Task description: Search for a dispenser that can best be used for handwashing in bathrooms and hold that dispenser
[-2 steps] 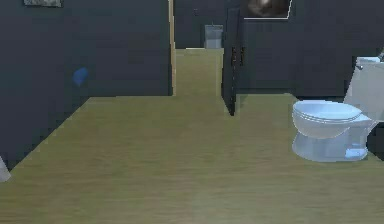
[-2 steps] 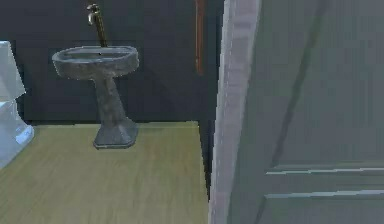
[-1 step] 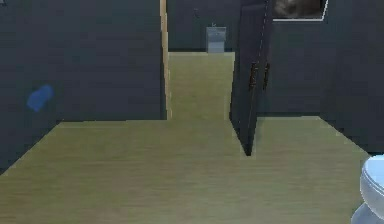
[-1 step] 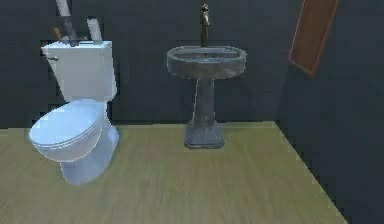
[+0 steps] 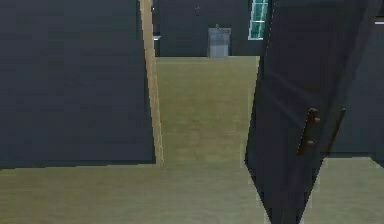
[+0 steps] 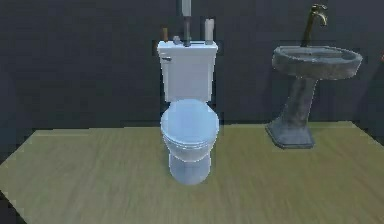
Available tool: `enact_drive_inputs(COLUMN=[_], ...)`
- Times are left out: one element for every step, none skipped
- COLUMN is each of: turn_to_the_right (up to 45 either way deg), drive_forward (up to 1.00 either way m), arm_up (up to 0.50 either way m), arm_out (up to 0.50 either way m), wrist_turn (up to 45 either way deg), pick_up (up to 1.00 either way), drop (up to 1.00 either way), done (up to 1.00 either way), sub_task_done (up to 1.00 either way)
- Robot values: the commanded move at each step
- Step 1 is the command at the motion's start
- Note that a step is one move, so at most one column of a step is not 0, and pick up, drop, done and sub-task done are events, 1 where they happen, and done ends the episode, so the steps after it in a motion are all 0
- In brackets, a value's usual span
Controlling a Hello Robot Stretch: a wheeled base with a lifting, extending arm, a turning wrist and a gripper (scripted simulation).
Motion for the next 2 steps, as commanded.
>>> enact_drive_inputs(turn_to_the_right=[0.0,0.0], drive_forward=[1.0,0.75], arm_up=[0.0,0.0], arm_out=[0.0,0.0], wrist_turn=[0.0,0.0], pick_up=[0.0,0.0], drop=[0.0,0.0], done=[0.0,0.0], sub_task_done=[0.0,0.0])
